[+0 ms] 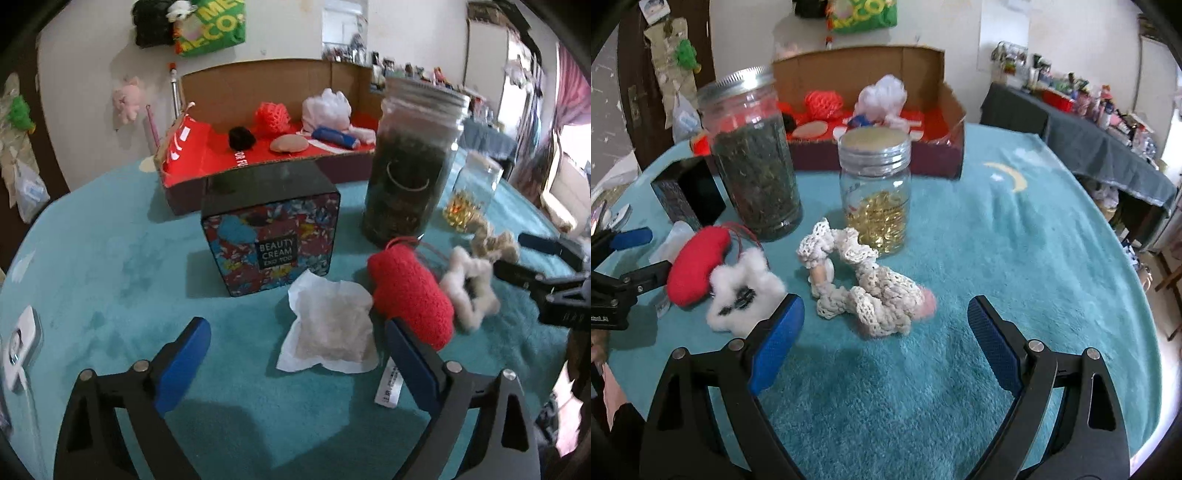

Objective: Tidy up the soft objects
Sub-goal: 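Grasp the white tissue with the left tool while the right tool grasps the white crochet scrunchie, then lift the white tissue with the left tool while the right tool lifts the crochet scrunchie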

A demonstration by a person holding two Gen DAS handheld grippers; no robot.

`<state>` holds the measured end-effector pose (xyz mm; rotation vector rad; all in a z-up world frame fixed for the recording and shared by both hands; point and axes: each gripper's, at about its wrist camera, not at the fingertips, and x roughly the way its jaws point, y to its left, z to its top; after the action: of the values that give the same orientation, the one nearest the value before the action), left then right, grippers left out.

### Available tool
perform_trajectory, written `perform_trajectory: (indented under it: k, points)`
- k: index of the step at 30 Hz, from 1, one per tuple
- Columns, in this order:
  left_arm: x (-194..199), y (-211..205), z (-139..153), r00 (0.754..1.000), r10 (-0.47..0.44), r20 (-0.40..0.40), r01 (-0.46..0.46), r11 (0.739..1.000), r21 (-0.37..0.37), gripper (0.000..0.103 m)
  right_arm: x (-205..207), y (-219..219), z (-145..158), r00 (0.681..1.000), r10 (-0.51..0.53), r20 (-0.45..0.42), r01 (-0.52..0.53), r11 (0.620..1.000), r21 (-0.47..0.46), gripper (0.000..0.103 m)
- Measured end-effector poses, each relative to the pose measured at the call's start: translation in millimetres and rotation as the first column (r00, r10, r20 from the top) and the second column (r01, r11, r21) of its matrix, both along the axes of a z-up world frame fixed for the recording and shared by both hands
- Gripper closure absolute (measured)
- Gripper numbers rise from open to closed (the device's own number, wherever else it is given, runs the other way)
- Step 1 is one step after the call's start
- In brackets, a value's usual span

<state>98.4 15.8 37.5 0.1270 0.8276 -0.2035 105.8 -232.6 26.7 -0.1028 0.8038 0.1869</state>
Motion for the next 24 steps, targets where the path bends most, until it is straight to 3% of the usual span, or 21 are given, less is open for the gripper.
perform_trajectory:
  k: [1, 2, 3, 5, 6, 7, 8, 9, 10, 16, 24]
  points:
    - [2.1, -0.9, -0.6, 1.0, -0.002, 0.001, 0.002, 1.0, 0.015, 0.014, 2.1, 0.5, 0.0, 1.0, 0.006, -0.004, -0.006, 1.0, -0.002, 0.013]
    - [4.8, -1.4, -2.3, 1.0, -0.011, -0.011, 0.011, 1.0, 0.017, 0.023, 3.9, 1.0, 0.5, 1.0, 0.015, -0.007, -0.015, 1.0, -0.003, 0.013]
    - [7.0, -1.2, -4.0, 0.999, -0.036, -0.029, 0.035, 0.999, -0.011, 0.033, 6.2, 1.4, 1.1, 1.0, 0.026, -0.01, -0.026, 1.0, -0.002, 0.013]
    - [6.5, -1.1, -4.2, 0.998, -0.059, -0.031, 0.057, 0.998, -0.039, 0.044, 9.3, 1.6, 1.0, 0.999, 0.043, -0.019, -0.042, 0.999, 0.012, 0.018]
    - [4.8, -2.3, -3.5, 0.997, -0.071, -0.024, 0.07, 0.997, -0.038, 0.059, 10.9, 1.5, -0.7, 0.998, 0.056, -0.034, -0.056, 0.998, 0.028, 0.038]
    - [3.0, -3.1, -2.6, 0.995, -0.095, -0.022, 0.094, 0.994, -0.058, 0.068, 12.5, 1.8, -2.4, 0.996, 0.07, -0.049, -0.068, 0.997, 0.044, 0.06]
    - [2.0, -3.2, -1.9, 0.995, -0.1, -0.023, 0.098, 0.993, -0.073, 0.078, 12.6, 1.2, -4.1, 0.994, 0.087, -0.062, -0.083, 0.994, 0.074, 0.061]
    - [1.1, -2.4, -0.8, 0.995, -0.098, -0.02, 0.096, 0.992, -0.082, 0.081, 10.3, 1.9, -3.2, 0.994, 0.095, -0.047, -0.091, 0.993, 0.072, 0.072]
    - [-0.6, -1.7, 1.3, 0.995, -0.096, -0.012, 0.095, 0.992, -0.087, 0.082, 7.0, 3.4, -1.8, 0.993, 0.114, -0.035, -0.111, 0.991, 0.078, 0.083]
    - [-11.2, 2.9, 21.5, 0.995, -0.089, 0.049, 0.095, 0.986, -0.139, 0.083, -15.3, 7.9, 12.4, 0.99, 0.127, 0.06, -0.133, 0.985, 0.111, 0.086]
    - [-17.5, -15.8, 38.3, 0.982, -0.169, 0.085, 0.184, 0.961, -0.206, 0.083, -25.3, 17.7, 29.3, 0.979, 0.177, 0.103, -0.194, 0.964, 0.18, 0.086]
